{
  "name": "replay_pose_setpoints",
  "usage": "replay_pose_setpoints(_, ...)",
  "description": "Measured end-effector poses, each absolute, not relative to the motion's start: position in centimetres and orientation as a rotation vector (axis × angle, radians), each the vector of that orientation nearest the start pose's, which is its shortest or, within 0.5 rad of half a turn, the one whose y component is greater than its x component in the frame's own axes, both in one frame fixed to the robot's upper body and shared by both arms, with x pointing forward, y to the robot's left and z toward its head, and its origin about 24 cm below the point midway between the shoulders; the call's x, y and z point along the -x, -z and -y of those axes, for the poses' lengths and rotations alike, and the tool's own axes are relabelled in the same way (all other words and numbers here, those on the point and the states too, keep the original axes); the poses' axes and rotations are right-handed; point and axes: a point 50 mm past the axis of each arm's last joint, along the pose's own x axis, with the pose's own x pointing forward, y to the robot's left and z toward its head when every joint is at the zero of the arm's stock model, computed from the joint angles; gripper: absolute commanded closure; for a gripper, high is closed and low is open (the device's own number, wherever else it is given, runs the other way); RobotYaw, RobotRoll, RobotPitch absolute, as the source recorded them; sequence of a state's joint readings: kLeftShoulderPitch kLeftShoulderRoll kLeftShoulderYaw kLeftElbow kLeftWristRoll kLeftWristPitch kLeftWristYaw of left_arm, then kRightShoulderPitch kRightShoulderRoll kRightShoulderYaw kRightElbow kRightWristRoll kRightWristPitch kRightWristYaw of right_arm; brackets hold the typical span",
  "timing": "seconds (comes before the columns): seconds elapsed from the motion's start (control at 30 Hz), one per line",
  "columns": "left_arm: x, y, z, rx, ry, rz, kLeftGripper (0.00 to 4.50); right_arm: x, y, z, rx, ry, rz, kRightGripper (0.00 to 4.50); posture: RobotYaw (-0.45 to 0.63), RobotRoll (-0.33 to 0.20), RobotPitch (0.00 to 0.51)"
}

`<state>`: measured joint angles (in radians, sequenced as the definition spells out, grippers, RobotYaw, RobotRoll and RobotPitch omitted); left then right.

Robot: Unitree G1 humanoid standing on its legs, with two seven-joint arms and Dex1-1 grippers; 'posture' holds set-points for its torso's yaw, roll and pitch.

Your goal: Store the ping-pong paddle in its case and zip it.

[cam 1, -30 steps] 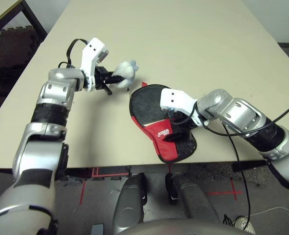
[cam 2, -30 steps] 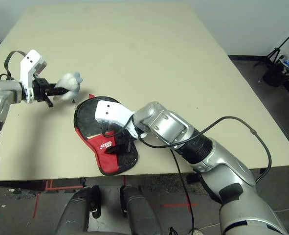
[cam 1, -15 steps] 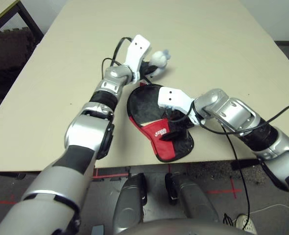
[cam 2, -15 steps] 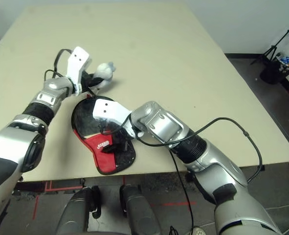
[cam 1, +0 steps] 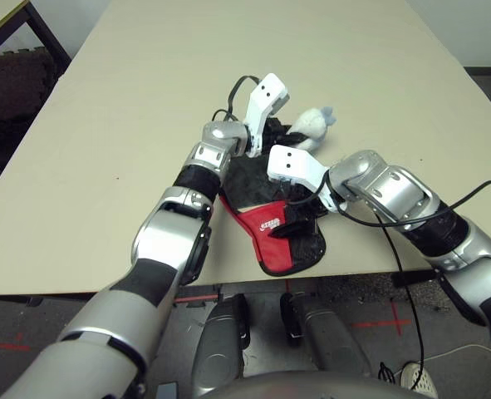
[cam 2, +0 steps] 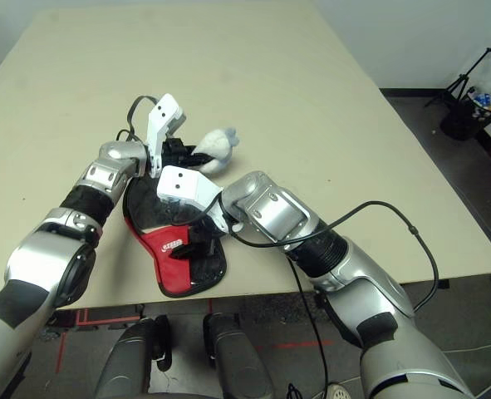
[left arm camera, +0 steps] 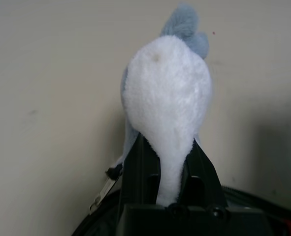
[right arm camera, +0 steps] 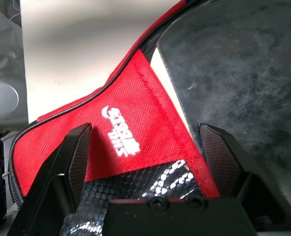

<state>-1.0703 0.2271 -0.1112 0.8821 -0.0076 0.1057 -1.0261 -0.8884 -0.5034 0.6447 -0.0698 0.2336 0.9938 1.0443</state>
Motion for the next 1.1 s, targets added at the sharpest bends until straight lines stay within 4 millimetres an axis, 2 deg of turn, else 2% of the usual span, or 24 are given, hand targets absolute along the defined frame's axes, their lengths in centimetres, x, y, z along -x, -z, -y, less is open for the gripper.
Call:
replay_pose_setpoints(0.2, -38.6, -17.8, -9.2, -0.362, 1.152, -0.133, 1.13, -29.6, -15.1, 6.3, 0.580, -1.350, -0.651, 0.00, -0.09, 0.000, 0.187)
replay_pose_setpoints(0.3, -38.5, -18.4, -9.3, -0.374, 1.170, -0.134, 0.19, -29.7, -15.3, 6.6, 0.556, -1.337, -0.667, 0.00, -0.09, 0.000, 0.183)
replay_pose_setpoints(0.33, -38.4, -18.7, -9.3, -0.376, 1.179, -0.132, 0.01, -29.7, -15.4, 6.9, 0.545, -1.328, -0.677, 0.00, -0.09, 0.000, 0.182)
replay_pose_setpoints(0.5, -38.2, -20.4, -9.8, -0.377, 1.200, -0.118, 0.01, -29.6, -16.1, 8.9, 0.507, -1.271, -0.738, 0.00, -0.09, 0.000, 0.179)
replay_pose_setpoints(0.63, -38.2, -20.7, -10.0, -0.368, 1.202, -0.119, 0.01, -28.8, -16.9, 10.1, 0.476, -1.291, -0.785, 0.00, -0.09, 0.000, 0.176)
replay_pose_setpoints(0.73, -38.3, -21.3, -10.7, -0.374, 1.181, -0.113, 0.01, -28.8, -19.0, 10.8, 0.438, -1.306, -0.767, 0.00, -0.09, 0.000, 0.171)
replay_pose_setpoints(0.87, -38.1, -21.8, -11.9, -0.404, 1.182, -0.141, 0.01, -32.2, -24.3, 11.9, 0.506, -1.161, -0.549, 0.00, -0.09, 0.000, 0.163)
replay_pose_setpoints(0.9, -38.0, -21.8, -12.0, -0.408, 1.187, -0.152, 0.01, -32.8, -25.0, 12.4, 0.526, -1.124, -0.516, 0.00, -0.09, 0.000, 0.161)
replay_pose_setpoints(1.0, -37.7, -20.8, -13.1, -0.431, 1.189, -0.227, 0.01, -35.4, -26.0, 12.6, 0.554, -1.036, -0.445, 0.00, -0.09, 0.000, 0.155)
replay_pose_setpoints(1.1, -37.1, -19.3, -13.0, -0.447, 1.223, -0.309, 0.01, -37.8, -26.6, 12.2, 0.596, -0.951, -0.381, 0.00, -0.08, 0.000, 0.148)
